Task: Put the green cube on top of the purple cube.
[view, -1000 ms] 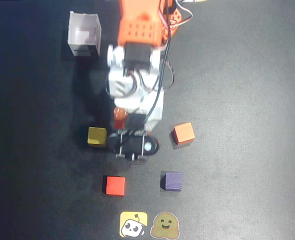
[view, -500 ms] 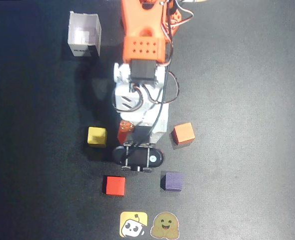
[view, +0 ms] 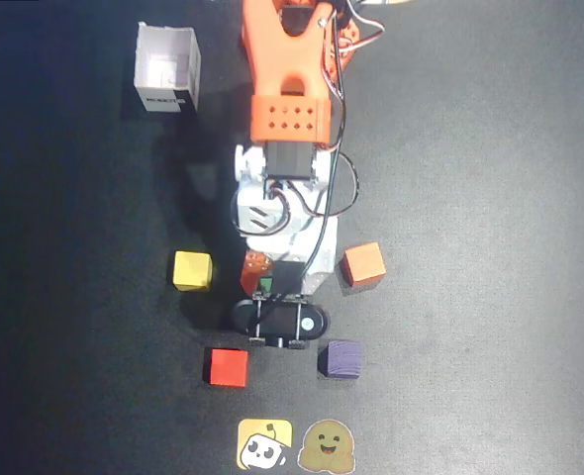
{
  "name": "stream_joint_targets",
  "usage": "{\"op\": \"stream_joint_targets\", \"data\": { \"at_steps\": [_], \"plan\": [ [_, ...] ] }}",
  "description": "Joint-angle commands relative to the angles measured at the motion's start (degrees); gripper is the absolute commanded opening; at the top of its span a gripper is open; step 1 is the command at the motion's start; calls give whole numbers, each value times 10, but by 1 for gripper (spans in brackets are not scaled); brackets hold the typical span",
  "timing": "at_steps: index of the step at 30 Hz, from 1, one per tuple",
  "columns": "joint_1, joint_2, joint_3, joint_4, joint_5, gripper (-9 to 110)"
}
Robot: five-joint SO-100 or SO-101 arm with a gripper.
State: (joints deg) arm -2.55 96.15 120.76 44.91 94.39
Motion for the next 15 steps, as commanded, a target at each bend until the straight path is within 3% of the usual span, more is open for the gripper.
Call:
{"op": "stream_joint_targets", "data": {
  "at_steps": [1, 15],
  "plan": [
    [-2, -7, 4, -32, 4, 21],
    [-2, -44, 46, -94, 1, 20]
  ]
}}
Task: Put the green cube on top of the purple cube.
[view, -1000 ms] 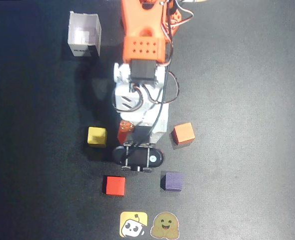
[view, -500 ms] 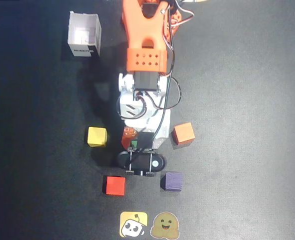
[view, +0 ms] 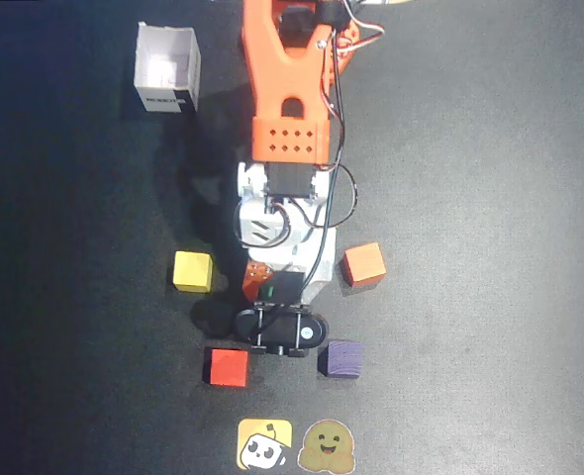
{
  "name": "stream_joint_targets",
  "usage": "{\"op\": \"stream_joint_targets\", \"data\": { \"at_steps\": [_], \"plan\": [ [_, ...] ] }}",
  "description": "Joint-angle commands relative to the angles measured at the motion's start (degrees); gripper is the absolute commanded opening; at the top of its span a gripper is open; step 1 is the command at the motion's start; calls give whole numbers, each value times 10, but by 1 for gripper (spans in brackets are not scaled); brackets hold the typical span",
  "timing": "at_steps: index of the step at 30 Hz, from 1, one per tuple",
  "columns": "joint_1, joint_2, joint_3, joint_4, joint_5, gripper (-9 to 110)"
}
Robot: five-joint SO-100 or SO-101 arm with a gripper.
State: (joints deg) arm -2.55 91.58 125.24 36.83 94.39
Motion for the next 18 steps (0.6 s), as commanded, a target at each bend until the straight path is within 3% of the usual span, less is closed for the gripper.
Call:
{"op": "stream_joint_targets", "data": {
  "at_steps": [1, 12, 18],
  "plan": [
    [-2, 1, 4, -16, 1, 20],
    [4, 6, 23, -28, -1, 9],
    [4, 14, 24, -26, -4, 9]
  ]
}}
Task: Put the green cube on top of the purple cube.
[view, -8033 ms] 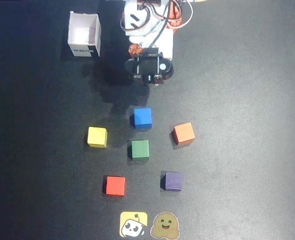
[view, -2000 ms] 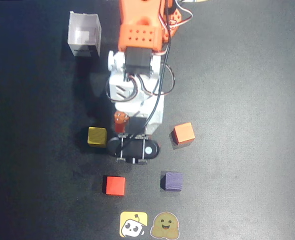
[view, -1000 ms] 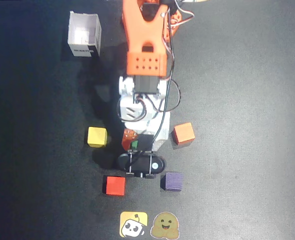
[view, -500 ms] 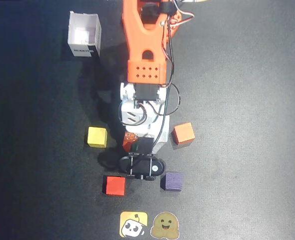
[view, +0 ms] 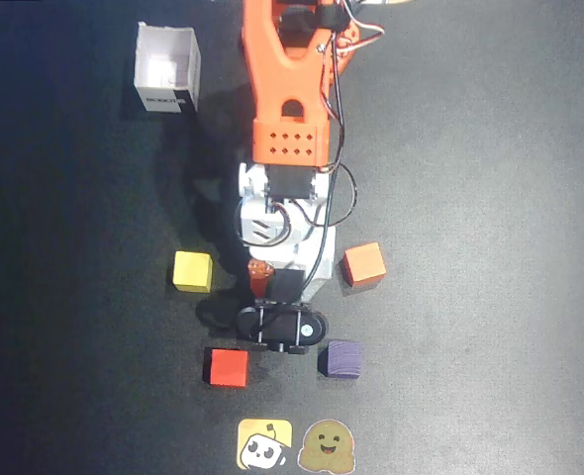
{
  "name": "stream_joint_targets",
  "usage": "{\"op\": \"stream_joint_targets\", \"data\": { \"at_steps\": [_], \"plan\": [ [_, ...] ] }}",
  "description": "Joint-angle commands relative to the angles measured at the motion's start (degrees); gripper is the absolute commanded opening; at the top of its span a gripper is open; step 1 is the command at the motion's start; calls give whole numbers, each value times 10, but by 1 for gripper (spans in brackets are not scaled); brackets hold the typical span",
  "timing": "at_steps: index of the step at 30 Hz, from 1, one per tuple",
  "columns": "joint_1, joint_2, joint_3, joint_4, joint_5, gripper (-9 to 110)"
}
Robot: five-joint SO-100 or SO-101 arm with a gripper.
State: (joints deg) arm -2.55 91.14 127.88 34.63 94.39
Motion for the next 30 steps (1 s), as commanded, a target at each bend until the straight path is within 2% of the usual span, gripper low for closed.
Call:
{"op": "stream_joint_targets", "data": {
  "at_steps": [1, 6, 18, 30],
  "plan": [
    [4, 20, -3, -2, -4, 9],
    [4, 39, -11, 25, -6, 9],
    [11, 112, -156, 265, -6, 9],
    [-33, 82, -255, 293, 7, 9]
  ]
}}
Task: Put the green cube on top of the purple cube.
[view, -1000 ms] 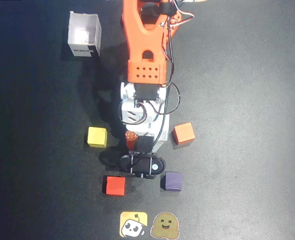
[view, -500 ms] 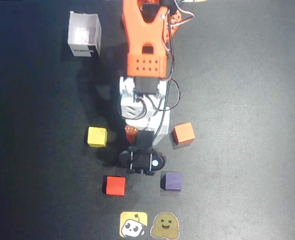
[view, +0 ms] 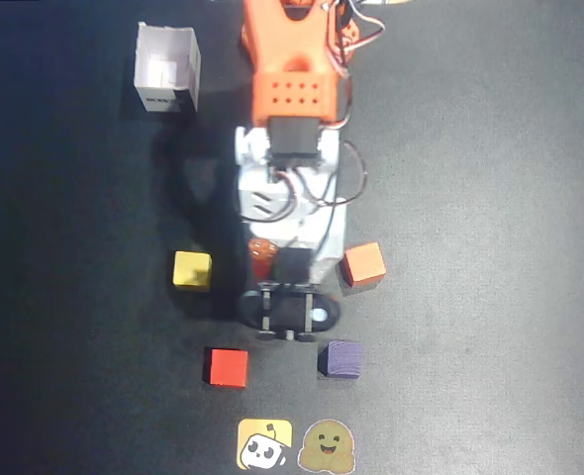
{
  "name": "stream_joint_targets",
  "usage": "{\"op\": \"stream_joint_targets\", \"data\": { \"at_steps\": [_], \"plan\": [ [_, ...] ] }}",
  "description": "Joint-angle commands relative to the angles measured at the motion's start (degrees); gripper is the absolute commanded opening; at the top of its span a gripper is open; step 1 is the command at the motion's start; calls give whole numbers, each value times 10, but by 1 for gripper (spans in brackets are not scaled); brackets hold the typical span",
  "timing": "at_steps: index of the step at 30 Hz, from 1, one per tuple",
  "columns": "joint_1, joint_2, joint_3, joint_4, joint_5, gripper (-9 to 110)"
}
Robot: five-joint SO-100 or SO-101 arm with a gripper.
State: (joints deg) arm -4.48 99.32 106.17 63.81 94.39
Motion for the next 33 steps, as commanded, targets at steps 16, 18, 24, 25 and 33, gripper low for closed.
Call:
{"op": "stream_joint_targets", "data": {
  "at_steps": [16, 18, 24, 25, 33],
  "plan": [
    [-54, -146, -198, 1, -92, 9],
    [-58, -163, -214, 1, -110, 9],
    [-72, -212, -265, 18, -128, 9],
    [-75, -219, -271, 18, -127, 9],
    [-89, -253, -281, 17, -83, 9]
  ]
}}
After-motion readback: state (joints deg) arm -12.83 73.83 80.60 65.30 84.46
